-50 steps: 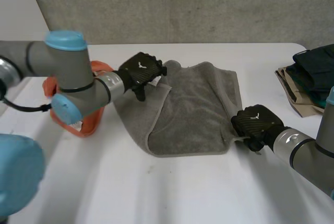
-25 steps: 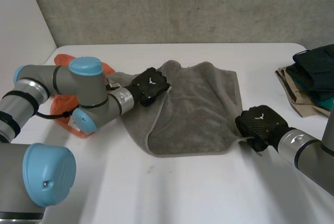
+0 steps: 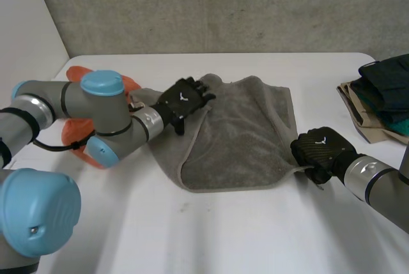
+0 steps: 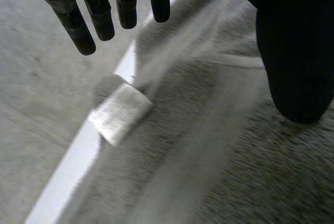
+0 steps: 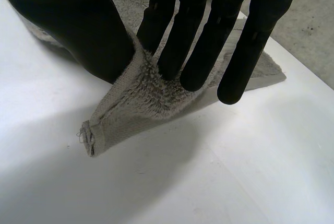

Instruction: Fold the laundry.

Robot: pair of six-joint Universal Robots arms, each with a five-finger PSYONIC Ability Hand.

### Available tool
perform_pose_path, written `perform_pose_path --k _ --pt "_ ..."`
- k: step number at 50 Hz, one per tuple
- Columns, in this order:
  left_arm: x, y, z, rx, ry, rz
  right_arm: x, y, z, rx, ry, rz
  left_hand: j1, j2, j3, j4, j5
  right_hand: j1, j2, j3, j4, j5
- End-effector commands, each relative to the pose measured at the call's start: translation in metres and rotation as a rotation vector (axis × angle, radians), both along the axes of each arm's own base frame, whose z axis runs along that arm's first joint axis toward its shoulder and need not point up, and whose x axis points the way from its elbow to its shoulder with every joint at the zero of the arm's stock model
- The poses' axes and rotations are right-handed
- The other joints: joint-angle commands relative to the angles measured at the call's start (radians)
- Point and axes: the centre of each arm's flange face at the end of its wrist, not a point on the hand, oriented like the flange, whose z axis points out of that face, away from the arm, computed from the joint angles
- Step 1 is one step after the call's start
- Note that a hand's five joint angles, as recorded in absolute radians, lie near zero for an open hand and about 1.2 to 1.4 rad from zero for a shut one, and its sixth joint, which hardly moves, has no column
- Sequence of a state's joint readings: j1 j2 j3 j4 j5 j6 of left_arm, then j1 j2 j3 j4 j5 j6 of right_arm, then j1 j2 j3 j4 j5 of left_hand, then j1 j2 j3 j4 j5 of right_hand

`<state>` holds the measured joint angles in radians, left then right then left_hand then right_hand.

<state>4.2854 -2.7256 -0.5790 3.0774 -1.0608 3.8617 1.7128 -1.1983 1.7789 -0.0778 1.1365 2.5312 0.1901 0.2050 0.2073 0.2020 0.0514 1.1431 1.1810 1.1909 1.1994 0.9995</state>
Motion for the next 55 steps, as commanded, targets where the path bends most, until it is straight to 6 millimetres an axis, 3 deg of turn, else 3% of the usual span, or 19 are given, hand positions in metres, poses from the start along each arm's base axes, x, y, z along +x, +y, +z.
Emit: perform_pose_path --k 1,4,8,9,11,16,21,28,32,37,41,45,48,51,55 --pt "0.000 0.000 -0.014 0.000 -0.084 -0.029 0.000 -0.001 0.000 -0.002 -0.005 0.002 0.172 0.157 0.155 0.160 0.137 0.253 0.215 0.205 0.197 0.222" --pt "0.000 -0.003 -0.017 -0.005 -0.081 -0.029 0.000 0.000 0.000 0.001 -0.008 0.002 0.325 0.310 0.308 0.313 0.289 0.253 0.215 0.205 0.197 0.222" --pt "0.001 -0.006 -0.017 -0.014 -0.078 -0.031 -0.001 -0.001 0.000 0.001 -0.009 0.000 0.912 0.897 0.894 0.900 0.876 0.253 0.215 0.205 0.197 0.222" --pt "0.001 -0.008 -0.012 -0.034 -0.075 -0.022 -0.001 -0.002 0.001 -0.001 -0.009 0.000 1.203 1.188 1.186 1.191 1.167 0.253 0.215 0.205 0.197 0.222" --pt "-0.001 -0.010 -0.006 -0.069 -0.070 -0.002 -0.001 -0.002 0.001 -0.001 -0.010 0.000 1.206 1.191 1.189 1.194 1.170 0.253 0.215 0.205 0.197 0.222" --pt "0.006 -0.024 0.035 -0.225 0.000 0.152 0.000 -0.001 0.001 0.002 -0.010 0.005 1.206 1.191 1.189 1.194 1.170 0.253 0.215 0.205 0.197 0.222" --pt "0.020 -0.014 0.067 -0.258 0.068 0.196 0.001 0.002 0.005 0.006 -0.004 0.014 1.206 1.191 1.189 1.194 1.170 0.253 0.215 0.205 0.197 0.222" --pt "0.060 0.016 0.105 -0.207 0.060 0.296 -0.007 -0.007 0.043 -0.031 0.020 -0.011 1.206 1.191 1.189 1.194 1.170 0.253 0.215 0.205 0.197 0.222" --pt "0.087 0.047 0.128 -0.130 0.055 0.399 -0.019 -0.011 0.084 -0.089 0.045 -0.035 1.206 1.191 1.189 1.194 1.170 0.253 0.215 0.205 0.197 0.222" --pt "0.117 0.107 0.163 -0.033 0.087 0.495 -0.038 -0.007 0.146 -0.162 0.096 -0.076 1.206 1.191 1.189 1.194 1.170 0.253 0.215 0.205 0.197 0.222" --pt "0.134 0.141 0.190 -0.016 0.170 0.545 -0.047 0.004 0.181 -0.205 0.148 -0.084 1.206 1.191 1.189 1.194 1.170 0.253 0.215 0.205 0.197 0.222" --pt "0.143 0.166 0.206 -0.001 0.272 0.556 -0.051 0.008 0.200 -0.259 0.185 -0.088 1.206 1.191 1.189 1.194 1.170 0.253 0.215 0.205 0.197 0.222" --pt "0.145 0.173 0.203 0.029 0.296 0.557 -0.052 0.006 0.202 -0.267 0.189 -0.095 1.206 1.191 1.189 1.194 1.170 0.253 0.215 0.205 0.197 0.222" --pt "0.143 0.169 0.183 0.092 0.264 0.567 -0.051 -0.001 0.186 -0.210 0.201 -0.091 1.206 1.191 1.189 1.194 1.170 0.253 0.215 0.205 0.197 0.222" --pt "0.135 0.148 0.146 0.182 0.188 0.579 -0.033 -0.010 0.155 -0.121 0.225 -0.031 1.206 1.191 1.189 1.194 1.170 0.253 0.215 0.205 0.197 0.222"
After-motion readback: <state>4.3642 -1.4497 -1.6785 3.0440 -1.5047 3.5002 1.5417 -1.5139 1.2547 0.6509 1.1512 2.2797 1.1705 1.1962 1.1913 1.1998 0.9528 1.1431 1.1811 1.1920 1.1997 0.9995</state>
